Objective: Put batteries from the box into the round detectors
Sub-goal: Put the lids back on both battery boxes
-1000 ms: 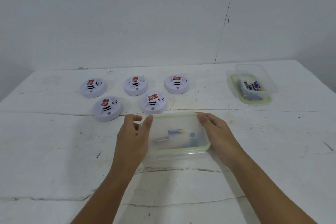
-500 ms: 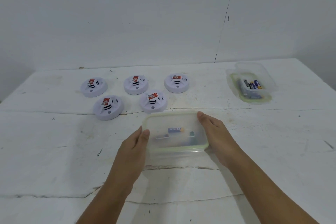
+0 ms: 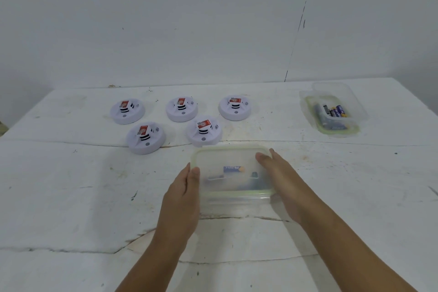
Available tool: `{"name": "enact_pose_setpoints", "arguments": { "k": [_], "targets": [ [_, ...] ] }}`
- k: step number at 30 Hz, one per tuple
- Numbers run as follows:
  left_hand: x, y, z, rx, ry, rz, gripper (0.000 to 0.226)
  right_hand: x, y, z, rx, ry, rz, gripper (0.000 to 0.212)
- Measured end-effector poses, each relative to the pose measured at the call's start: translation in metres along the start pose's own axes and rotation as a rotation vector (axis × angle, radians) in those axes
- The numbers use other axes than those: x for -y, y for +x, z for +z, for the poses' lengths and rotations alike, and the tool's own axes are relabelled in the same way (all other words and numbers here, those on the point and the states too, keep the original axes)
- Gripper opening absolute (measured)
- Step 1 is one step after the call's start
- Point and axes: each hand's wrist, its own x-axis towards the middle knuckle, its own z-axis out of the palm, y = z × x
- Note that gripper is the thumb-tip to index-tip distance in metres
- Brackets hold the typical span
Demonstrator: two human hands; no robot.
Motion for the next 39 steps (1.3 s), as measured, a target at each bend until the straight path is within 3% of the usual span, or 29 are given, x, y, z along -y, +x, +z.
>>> {"name": "enact_pose_setpoints", "arguments": {
  "k": [3,6,10,12,15,20,36,39],
  "targets": [
    [0.0,-0.001,0.003,-0.012,0.005,-0.001,0.04,-0.004,0.006,0.006,-0.166,-0.147,-0.045,0.062],
    [-0.002,-0.002,0.002,-0.013,0.001,-0.014,0.032,-0.001,0.006,0.008,-0.201,-0.204,-0.022,0.051],
    [-0.002,-0.001,0.001,-0.01,0.018,0.008,0.028,-0.004,0.001,0.004,-0.147,-0.142,-0.039,0.064],
    [0.0,-0.002,0.001,-0.019,0.056,0.051,0.037,-0.01,0.002,0.003,-0.141,-0.164,-0.087,0.073],
    [0.003,-0.002,0.003,-0.034,0.101,0.104,0.049,-0.017,0.004,0.0,-0.26,-0.289,-0.248,0.085],
    [-0.004,-0.004,0.001,-0.032,0.139,0.099,0.027,-0.011,-0.006,-0.009,-0.381,-0.586,-0.384,0.081],
    [-0.012,0.011,-0.007,0.043,0.236,0.11,0.033,0.003,-0.002,-0.015,-0.304,-0.841,-0.385,0.071],
    [-0.016,0.008,-0.009,-0.149,0.227,0.177,0.036,0.013,0.007,-0.013,-0.249,-0.859,-0.512,0.066]
  ]
}}
